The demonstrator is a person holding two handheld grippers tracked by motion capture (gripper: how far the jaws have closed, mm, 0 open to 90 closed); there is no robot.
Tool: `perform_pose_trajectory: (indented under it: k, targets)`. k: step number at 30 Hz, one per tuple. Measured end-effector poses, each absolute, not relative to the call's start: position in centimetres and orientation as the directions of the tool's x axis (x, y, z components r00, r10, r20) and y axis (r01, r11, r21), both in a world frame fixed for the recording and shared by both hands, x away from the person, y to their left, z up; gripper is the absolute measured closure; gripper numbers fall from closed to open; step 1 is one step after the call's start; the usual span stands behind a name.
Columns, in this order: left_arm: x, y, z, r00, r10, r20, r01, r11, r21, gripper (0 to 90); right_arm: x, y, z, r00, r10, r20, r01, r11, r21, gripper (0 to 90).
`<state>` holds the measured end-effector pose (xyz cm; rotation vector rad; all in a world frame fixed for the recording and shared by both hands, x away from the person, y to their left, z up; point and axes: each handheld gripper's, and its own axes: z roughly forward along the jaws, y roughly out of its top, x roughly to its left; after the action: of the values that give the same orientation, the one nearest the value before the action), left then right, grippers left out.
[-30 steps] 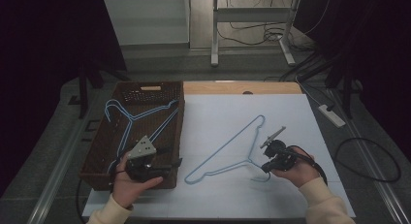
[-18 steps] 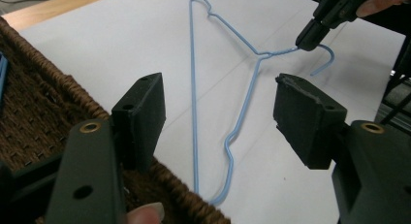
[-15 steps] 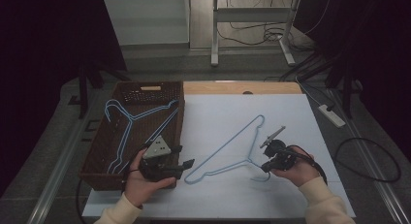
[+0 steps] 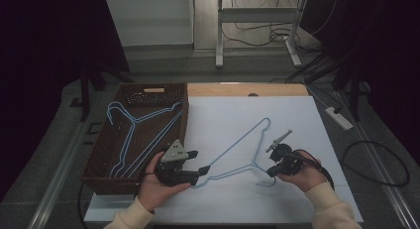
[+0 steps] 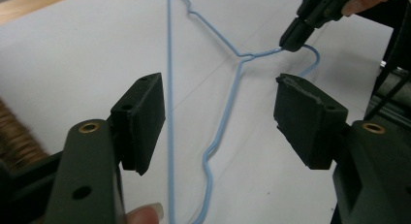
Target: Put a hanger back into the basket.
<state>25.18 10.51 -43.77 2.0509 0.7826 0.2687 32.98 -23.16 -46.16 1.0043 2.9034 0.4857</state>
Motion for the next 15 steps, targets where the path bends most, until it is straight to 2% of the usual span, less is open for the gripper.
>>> perform_pose_trajectory:
  k: [15]
  targets:
    - [26.1, 5.8, -45.5, 0.818, 0.561, -0.130, 0.453, -0.488, 0.747, 35.4, 32.7, -23.5, -46.0, -0.795, 0.601, 0.078, 0.593, 0.745, 0.304, 87.7]
